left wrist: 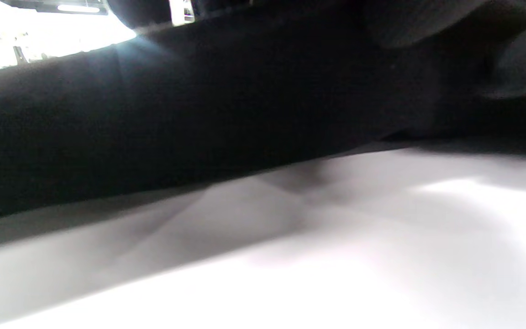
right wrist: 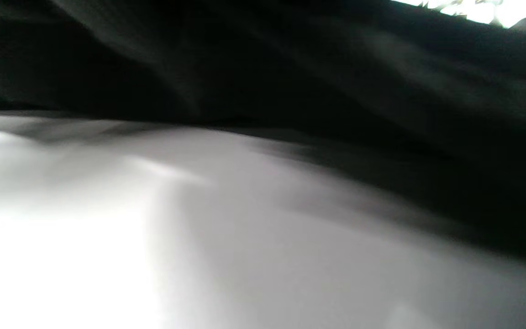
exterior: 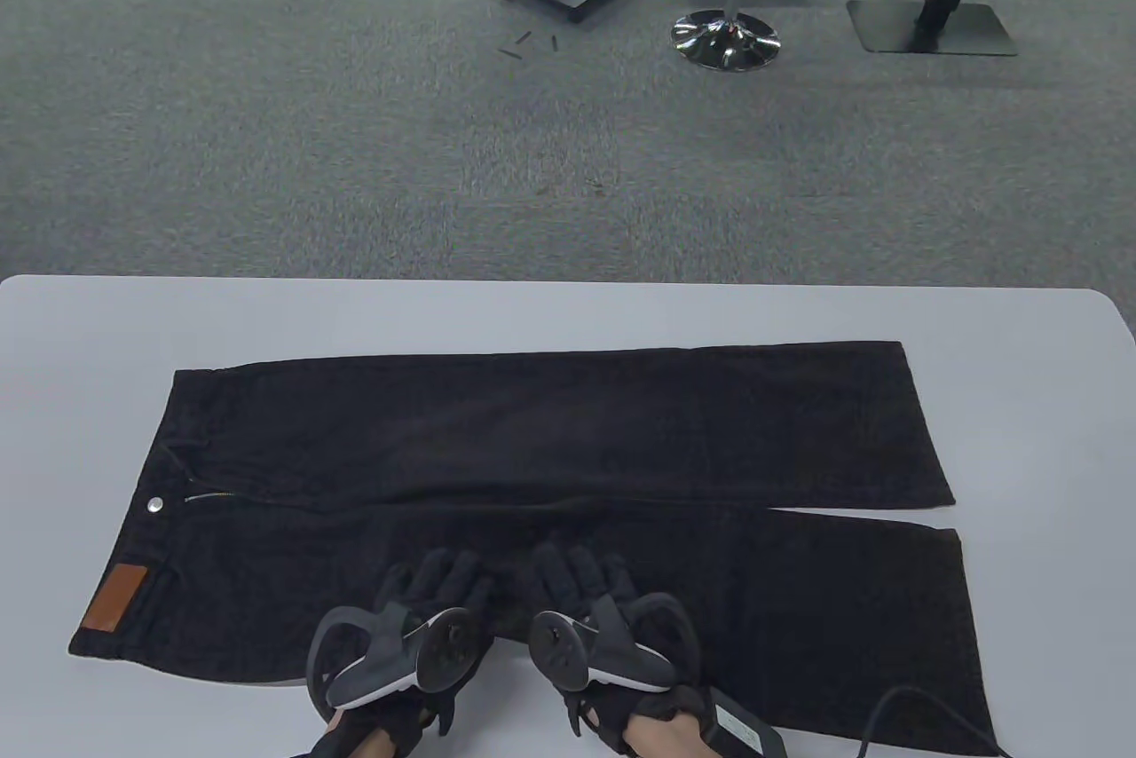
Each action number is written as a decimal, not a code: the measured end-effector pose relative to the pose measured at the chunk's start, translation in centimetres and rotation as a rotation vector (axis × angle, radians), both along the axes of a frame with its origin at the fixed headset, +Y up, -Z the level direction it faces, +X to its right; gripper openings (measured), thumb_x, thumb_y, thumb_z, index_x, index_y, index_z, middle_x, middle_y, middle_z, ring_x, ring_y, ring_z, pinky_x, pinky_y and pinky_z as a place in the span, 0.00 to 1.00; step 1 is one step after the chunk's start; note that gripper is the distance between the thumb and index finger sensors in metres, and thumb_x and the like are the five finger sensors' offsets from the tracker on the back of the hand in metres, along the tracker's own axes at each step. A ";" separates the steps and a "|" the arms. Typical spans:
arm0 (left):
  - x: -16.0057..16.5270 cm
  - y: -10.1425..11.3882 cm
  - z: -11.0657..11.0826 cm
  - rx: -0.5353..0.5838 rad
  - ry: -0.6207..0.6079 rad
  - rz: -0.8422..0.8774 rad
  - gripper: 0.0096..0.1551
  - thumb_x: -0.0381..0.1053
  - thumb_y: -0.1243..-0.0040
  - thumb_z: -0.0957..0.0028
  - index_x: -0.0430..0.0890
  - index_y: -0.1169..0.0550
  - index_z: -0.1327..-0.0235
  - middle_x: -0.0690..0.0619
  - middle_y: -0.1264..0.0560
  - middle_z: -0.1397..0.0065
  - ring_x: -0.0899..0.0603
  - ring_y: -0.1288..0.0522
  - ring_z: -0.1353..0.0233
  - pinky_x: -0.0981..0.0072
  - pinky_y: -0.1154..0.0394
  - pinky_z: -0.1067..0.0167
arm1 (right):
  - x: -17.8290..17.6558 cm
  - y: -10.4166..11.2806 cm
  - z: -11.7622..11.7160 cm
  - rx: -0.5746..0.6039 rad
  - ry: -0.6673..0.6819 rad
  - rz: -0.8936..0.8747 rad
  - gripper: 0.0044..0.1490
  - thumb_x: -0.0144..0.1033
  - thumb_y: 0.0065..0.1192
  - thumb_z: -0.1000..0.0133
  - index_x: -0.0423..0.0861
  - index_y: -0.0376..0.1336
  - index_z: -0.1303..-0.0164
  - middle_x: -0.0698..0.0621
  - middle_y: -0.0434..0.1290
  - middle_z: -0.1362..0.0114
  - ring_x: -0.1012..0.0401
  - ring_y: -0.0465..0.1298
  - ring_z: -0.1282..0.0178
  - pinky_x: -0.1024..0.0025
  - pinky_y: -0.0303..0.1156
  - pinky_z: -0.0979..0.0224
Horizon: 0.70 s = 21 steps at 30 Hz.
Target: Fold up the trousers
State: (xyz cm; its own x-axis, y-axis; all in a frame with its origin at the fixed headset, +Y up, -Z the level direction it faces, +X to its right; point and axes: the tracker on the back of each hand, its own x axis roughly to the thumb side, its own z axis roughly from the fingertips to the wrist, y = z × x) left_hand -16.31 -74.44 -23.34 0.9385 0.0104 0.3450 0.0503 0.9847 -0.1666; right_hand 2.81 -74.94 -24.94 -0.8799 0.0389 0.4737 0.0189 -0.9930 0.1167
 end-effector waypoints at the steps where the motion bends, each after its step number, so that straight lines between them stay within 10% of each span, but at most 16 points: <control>1: 0.0 0.0 -0.1 -0.005 -0.001 0.003 0.35 0.67 0.53 0.42 0.59 0.33 0.20 0.61 0.41 0.13 0.43 0.41 0.11 0.37 0.42 0.20 | 0.7 0.3 -0.3 0.001 -0.021 -0.004 0.43 0.48 0.55 0.43 0.52 0.40 0.23 0.49 0.41 0.14 0.44 0.49 0.14 0.36 0.47 0.18; 21: 0.0 0.8 0.0 0.017 -0.007 -0.037 0.31 0.66 0.46 0.43 0.56 0.23 0.29 0.59 0.30 0.19 0.42 0.32 0.15 0.37 0.38 0.22 | 14.1 2.5 -2.2 -0.265 -0.449 0.062 0.43 0.47 0.63 0.44 0.52 0.47 0.23 0.49 0.48 0.14 0.43 0.53 0.14 0.35 0.49 0.18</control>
State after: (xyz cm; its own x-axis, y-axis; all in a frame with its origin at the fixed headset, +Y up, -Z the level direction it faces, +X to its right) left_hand -16.31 -73.60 -23.33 0.9358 -0.0304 0.3511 0.0881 0.9848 -0.1497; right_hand 16.92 -72.39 -27.15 -0.9984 0.0482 0.0304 -0.0333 -0.9268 0.3742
